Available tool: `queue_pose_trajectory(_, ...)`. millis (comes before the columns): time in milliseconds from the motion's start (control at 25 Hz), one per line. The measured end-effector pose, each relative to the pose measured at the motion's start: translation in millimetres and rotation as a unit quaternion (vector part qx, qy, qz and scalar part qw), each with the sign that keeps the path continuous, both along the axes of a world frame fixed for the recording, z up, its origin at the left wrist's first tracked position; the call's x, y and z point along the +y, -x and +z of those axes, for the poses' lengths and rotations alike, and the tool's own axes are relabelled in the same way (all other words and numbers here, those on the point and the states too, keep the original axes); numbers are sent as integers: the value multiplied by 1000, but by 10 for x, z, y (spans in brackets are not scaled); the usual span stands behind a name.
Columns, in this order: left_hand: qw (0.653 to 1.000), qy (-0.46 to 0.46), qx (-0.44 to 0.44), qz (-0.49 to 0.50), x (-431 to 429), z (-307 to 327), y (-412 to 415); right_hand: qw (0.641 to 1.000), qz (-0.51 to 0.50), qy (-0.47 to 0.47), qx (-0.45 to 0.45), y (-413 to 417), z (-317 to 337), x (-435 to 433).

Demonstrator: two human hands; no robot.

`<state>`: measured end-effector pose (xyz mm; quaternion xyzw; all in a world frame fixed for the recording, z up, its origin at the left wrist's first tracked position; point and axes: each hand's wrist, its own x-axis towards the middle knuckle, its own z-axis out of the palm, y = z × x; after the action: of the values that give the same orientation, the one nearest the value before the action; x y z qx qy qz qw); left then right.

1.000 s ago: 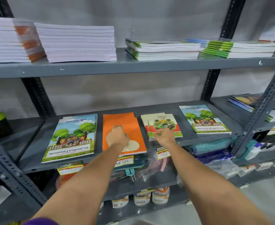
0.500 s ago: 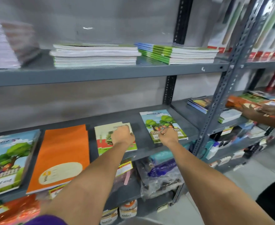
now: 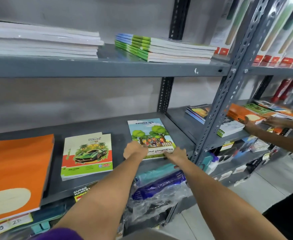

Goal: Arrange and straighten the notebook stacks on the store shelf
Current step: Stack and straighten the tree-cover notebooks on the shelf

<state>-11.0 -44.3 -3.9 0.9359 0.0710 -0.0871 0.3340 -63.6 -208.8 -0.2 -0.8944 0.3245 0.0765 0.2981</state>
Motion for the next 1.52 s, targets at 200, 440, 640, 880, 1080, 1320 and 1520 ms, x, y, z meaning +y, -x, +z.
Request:
queue_pose_trajectory(200, 973, 199, 65, 98, 37, -93, -105, 993, -65, -78, -56, -76, -92, -175)
queue_pose_trajectory(440, 951, 296, 10, 85, 176, 101, -112, 960, -121, -196, -160, -150, 49, -33)
queue_pose_trajectory(640, 931, 341, -31, 128, 536, 357, -94, 944, -92, -218, -229, -254, 364, 360)
queue_pose_trajectory(880, 933, 297, -78, 185, 1304, 455, 39, 942, -14, -228, -247, -279, 501, 1088)
queue_pose_trajectory(1080, 916, 305, -112, 234, 2164, 442, 230, 941, 62, -206, -262, -317, 558, 1937)
queue_pose_trajectory(1320, 915, 281, -129, 261, 3510, 476, 506, 940, 143, -144, -272, -203, 550, 3221)
queue_pose_trajectory(1520, 922, 219, -123, 294, 4761, 359, 789, 931, 207, -124, -274, -1, 516, 4444)
